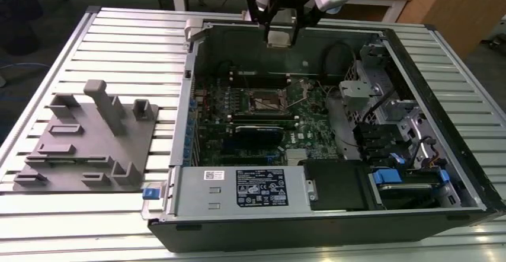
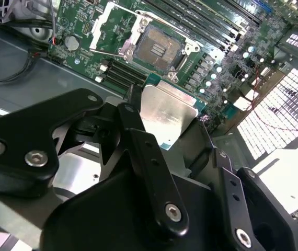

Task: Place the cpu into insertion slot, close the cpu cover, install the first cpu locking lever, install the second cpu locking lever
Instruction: 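Place the cpu into insertion slot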

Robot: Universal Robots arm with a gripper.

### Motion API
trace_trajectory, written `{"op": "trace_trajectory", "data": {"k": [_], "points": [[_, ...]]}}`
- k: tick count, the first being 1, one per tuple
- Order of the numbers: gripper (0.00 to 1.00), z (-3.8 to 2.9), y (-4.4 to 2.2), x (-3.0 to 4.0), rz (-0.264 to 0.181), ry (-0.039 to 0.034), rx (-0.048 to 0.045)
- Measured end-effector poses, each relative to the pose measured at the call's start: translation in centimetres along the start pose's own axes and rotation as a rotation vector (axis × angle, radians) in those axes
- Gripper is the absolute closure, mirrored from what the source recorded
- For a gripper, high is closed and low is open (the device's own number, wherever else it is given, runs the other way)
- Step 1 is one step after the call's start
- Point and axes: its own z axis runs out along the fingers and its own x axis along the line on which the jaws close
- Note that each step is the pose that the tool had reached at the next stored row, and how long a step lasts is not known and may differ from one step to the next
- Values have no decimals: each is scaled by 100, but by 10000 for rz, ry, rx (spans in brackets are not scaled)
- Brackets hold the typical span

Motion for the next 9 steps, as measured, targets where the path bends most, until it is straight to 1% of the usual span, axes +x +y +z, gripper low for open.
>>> {"op": "trace_trajectory", "data": {"k": [6, 9], "points": [[46, 10, -1, 0, 0, -1, 0], [46, 25, -3, 3, -1, -27, -3]]}}
